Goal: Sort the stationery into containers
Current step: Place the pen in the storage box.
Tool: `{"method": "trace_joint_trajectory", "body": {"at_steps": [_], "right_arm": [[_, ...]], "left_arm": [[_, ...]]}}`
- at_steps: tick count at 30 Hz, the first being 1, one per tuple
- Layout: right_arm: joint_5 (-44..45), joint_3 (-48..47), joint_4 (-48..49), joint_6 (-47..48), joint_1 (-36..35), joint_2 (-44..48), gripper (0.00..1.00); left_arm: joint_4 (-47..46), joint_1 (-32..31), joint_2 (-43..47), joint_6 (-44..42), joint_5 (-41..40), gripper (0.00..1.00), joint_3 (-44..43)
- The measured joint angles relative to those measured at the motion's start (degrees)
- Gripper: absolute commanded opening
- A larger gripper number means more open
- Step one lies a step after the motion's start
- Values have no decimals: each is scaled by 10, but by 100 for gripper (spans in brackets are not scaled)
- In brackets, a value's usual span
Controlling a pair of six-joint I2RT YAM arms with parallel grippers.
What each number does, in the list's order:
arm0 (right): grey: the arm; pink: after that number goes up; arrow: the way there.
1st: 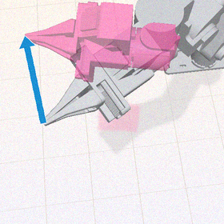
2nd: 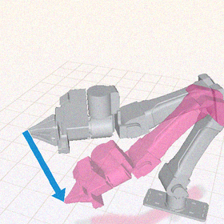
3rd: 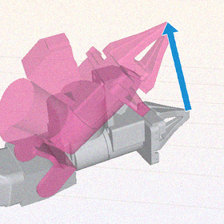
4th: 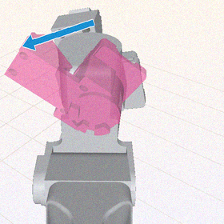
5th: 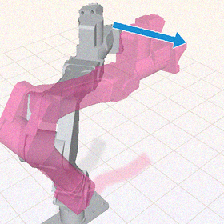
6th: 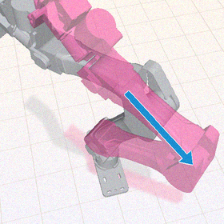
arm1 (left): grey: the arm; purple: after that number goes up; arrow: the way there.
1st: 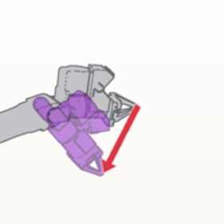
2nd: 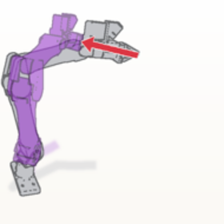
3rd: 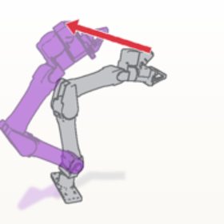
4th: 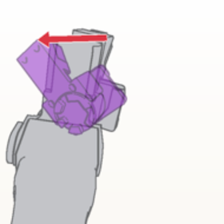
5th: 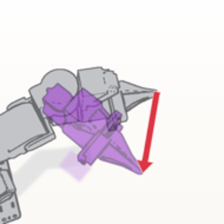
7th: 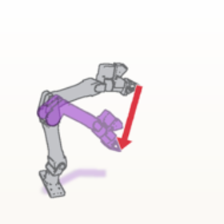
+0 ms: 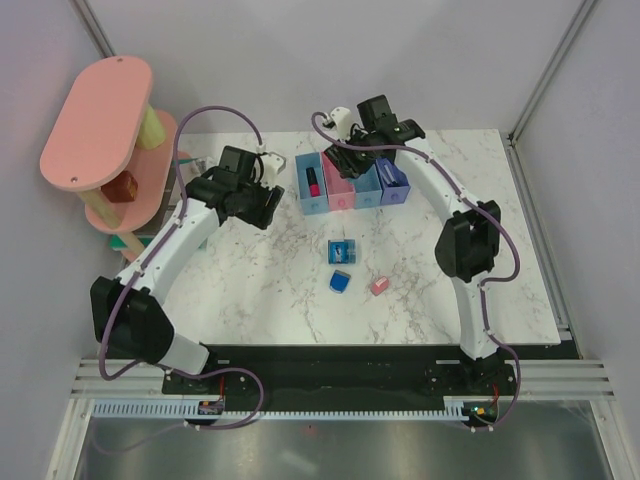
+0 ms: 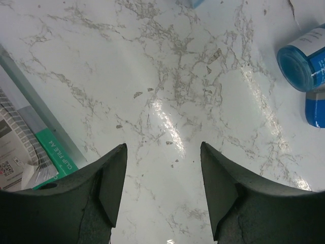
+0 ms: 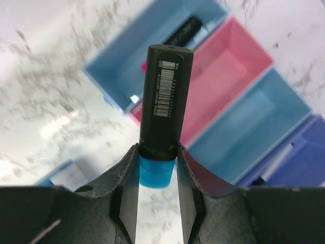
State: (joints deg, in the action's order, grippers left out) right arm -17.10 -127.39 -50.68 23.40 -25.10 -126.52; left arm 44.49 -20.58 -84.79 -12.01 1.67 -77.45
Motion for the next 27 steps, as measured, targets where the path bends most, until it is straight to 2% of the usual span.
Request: {"method": "trace_joint_trajectory", "body": {"at_steps": [7,13,24,27], "right_arm": [[-101,-12,157,-123,-3,-40,0],[-139,-3,267,-197,-10,-99,1],[-152,58,365,-244,-13,-125,1],[-152,80,372,-245,-13,-125,5]], "left_arm": [[-22,2,35,7,-22,66,28],[-25,2,48,-1,-31,67,47],[-24,2,48,-10,-30,67,36],[-24,2,48,-10,-28,67,34]]}}
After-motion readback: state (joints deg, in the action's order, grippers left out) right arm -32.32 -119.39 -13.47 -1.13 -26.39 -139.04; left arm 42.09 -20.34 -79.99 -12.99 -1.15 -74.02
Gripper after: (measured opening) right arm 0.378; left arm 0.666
